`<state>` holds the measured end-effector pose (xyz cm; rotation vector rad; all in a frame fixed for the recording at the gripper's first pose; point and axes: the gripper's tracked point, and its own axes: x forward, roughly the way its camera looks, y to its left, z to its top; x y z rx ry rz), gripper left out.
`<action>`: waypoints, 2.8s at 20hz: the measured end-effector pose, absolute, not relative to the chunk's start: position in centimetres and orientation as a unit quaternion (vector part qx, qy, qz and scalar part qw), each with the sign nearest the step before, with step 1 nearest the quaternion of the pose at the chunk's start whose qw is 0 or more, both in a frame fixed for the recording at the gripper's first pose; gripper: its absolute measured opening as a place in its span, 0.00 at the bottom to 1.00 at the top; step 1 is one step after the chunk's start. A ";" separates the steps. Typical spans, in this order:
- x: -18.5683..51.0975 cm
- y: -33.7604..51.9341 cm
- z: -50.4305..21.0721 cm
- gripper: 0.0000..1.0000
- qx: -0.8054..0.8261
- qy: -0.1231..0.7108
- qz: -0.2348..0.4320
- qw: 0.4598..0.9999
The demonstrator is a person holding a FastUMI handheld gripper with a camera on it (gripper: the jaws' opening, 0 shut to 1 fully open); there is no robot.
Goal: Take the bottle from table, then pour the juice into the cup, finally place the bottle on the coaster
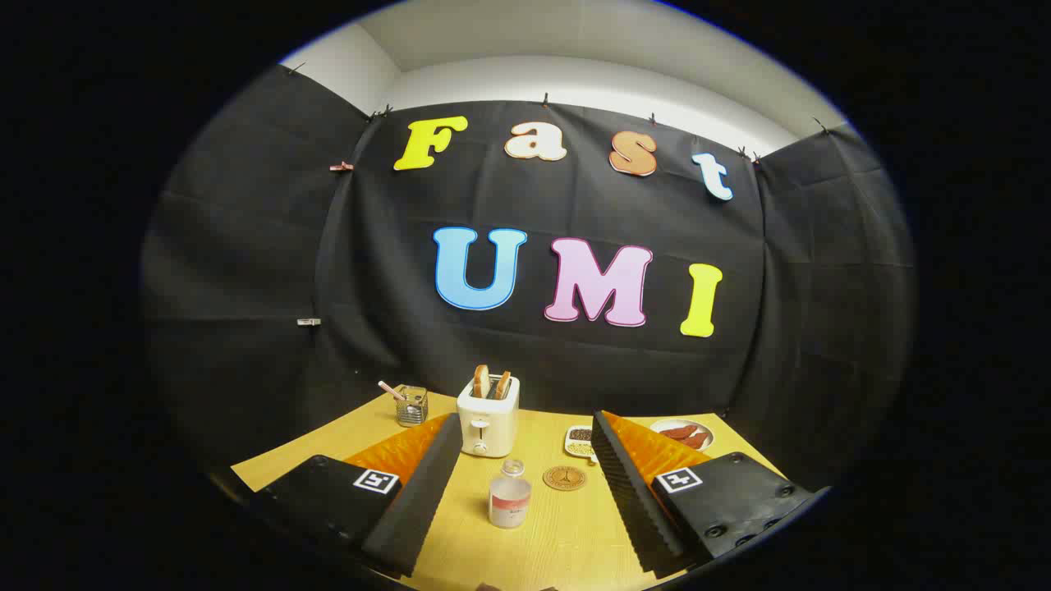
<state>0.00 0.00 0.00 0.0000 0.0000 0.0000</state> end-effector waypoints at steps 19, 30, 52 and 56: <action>0.0 -3.0 -3.9 0.97 0.006 0.035 0.042 0.998; 4.4 1.4 -7.1 0.97 0.037 0.051 -0.019 0.998; 12.8 1.9 -22.5 0.97 0.046 0.104 -0.127 0.985; 14.3 2.5 -24.6 0.98 0.025 0.117 -0.123 0.985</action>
